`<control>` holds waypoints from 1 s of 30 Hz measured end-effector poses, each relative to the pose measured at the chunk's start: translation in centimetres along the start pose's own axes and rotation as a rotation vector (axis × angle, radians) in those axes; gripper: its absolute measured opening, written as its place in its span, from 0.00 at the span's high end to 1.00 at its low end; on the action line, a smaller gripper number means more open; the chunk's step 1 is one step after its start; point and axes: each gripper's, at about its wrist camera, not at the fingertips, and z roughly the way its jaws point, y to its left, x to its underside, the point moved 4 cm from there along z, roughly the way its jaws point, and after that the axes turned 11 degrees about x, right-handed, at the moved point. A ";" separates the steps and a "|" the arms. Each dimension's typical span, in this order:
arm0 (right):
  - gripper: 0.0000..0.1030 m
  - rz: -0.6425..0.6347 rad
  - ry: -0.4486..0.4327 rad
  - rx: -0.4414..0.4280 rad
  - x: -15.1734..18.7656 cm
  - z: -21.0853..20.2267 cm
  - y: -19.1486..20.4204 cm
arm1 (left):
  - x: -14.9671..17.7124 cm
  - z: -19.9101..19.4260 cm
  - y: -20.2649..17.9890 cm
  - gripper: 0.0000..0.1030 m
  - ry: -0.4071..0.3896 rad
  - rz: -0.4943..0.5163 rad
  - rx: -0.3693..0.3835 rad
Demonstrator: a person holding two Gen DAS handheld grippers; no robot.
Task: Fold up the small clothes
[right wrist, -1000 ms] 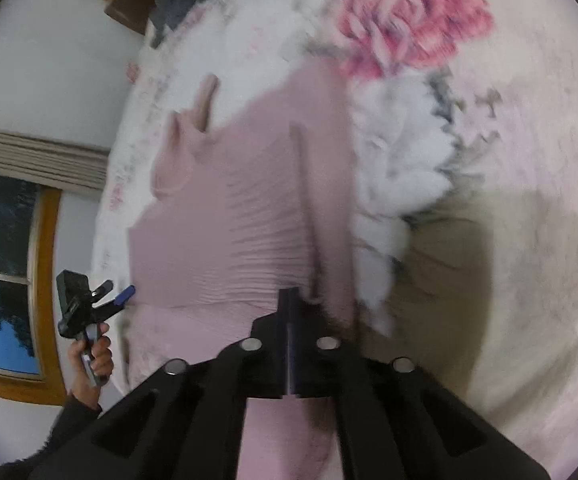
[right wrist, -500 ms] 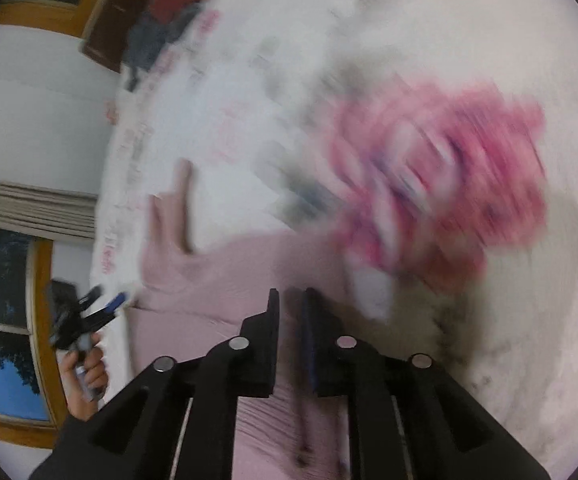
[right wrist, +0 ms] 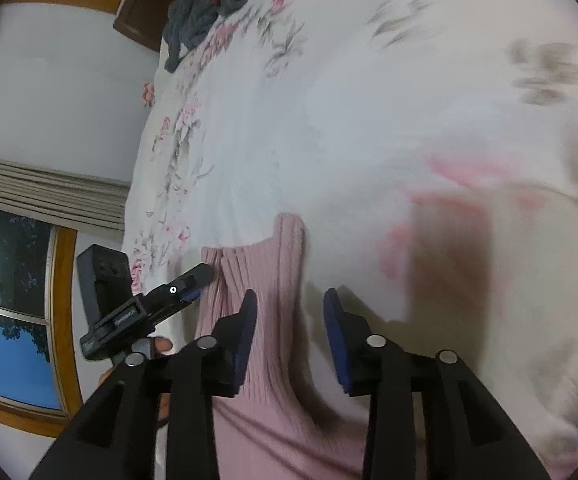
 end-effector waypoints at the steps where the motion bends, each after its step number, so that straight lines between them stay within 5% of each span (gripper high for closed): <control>1: 0.62 -0.006 -0.001 0.012 -0.3 1.0 0.4 | -0.1 0.0 0.2 0.51 -0.007 -0.006 0.012; 5: 0.66 -0.023 0.003 0.032 -0.3 2.8 1.3 | -0.1 0.1 0.4 0.85 -0.014 -0.003 0.028; 6: 0.83 -0.039 -0.006 0.042 -0.3 2.9 1.8 | 0.0 -0.2 0.3 0.87 -0.021 -0.005 0.034; 7: 0.91 -0.055 -0.022 0.050 -0.2 2.6 2.0 | 0.1 -0.5 0.1 0.92 -0.032 -0.001 0.036; 15: 0.91 -0.178 -0.147 -0.011 3.7 -5.9 5.3 | 3.1 -8.9 -6.0 0.94 -0.118 0.096 0.186; 21: 0.91 -0.347 -0.209 -0.034 13.0 -14.0 9.0 | 11.0 -15.1 -11.9 0.94 -0.104 0.236 0.222; 24: 0.89 -0.447 -0.222 0.052 18.4 -15.1 9.3 | 16.6 -16.3 -12.4 0.93 -0.073 0.301 0.154; 27: 0.78 -0.475 -0.138 0.151 23.2 -13.1 7.5 | 22.0 -14.9 -10.4 0.83 0.027 0.297 0.054; 28: 0.77 -0.446 -0.082 0.185 24.8 -11.8 6.0 | 23.8 -14.3 -9.2 0.73 0.055 0.291 -0.013; 30: 0.76 -0.388 -0.026 0.208 26.4 -10.8 3.9 | 26.4 -13.3 -6.4 0.72 0.114 0.189 -0.035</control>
